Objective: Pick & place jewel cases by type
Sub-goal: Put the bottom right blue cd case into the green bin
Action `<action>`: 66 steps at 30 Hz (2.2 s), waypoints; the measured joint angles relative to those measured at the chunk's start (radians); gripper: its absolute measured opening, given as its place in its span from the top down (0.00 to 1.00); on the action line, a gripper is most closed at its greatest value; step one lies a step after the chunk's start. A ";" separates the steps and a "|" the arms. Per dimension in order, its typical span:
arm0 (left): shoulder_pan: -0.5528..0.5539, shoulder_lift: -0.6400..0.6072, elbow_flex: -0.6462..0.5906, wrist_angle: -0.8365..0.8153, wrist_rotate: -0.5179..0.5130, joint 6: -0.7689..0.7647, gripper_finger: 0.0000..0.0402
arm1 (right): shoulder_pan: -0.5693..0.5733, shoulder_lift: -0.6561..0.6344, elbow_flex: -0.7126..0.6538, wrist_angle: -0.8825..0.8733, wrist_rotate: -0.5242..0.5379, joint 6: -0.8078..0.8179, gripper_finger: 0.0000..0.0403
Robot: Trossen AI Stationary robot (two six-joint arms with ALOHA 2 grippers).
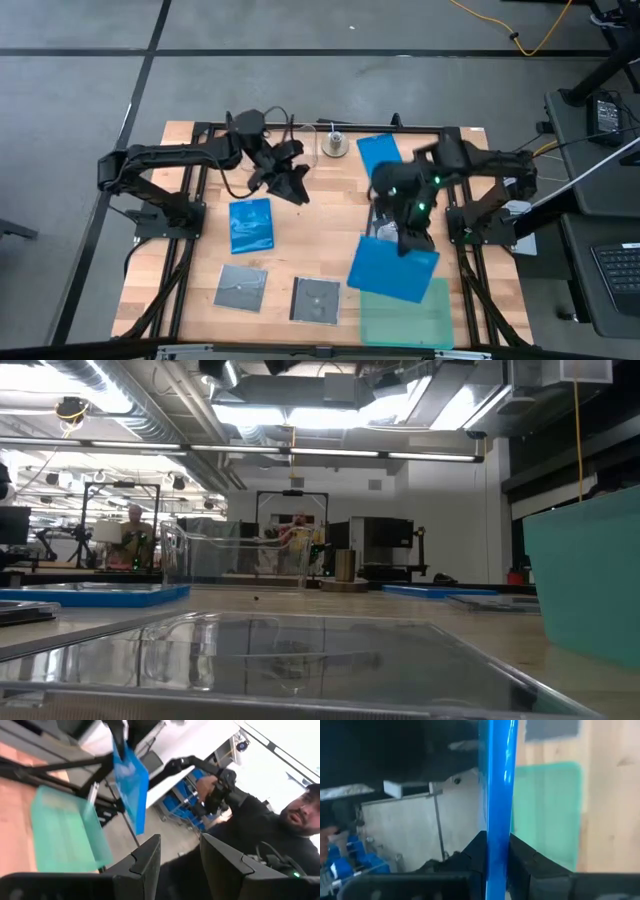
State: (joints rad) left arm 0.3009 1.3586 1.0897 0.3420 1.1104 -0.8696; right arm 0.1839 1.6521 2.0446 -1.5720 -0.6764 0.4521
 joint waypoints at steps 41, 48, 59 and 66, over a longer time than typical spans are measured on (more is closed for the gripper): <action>0.064 -0.081 0.000 -0.002 -0.069 0.019 0.68 | 0.208 0.001 -0.932 0.820 -0.181 0.170 0.87; 0.064 -0.081 0.000 -0.002 -0.070 0.019 0.68 | 0.217 0.001 -1.050 1.055 -0.181 0.266 0.87; 0.064 -0.080 0.000 -0.002 -0.092 0.019 0.68 | 0.217 0.001 -1.195 1.167 -0.187 0.292 0.87; 0.064 -0.080 0.000 -0.003 -0.104 0.037 0.68 | 0.217 0.001 -1.204 1.174 -0.192 0.307 0.81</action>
State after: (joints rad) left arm 0.3653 1.2781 1.0893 0.3393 1.0062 -0.8321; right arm 0.4011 1.6527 0.8410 -0.3980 -0.8683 0.7589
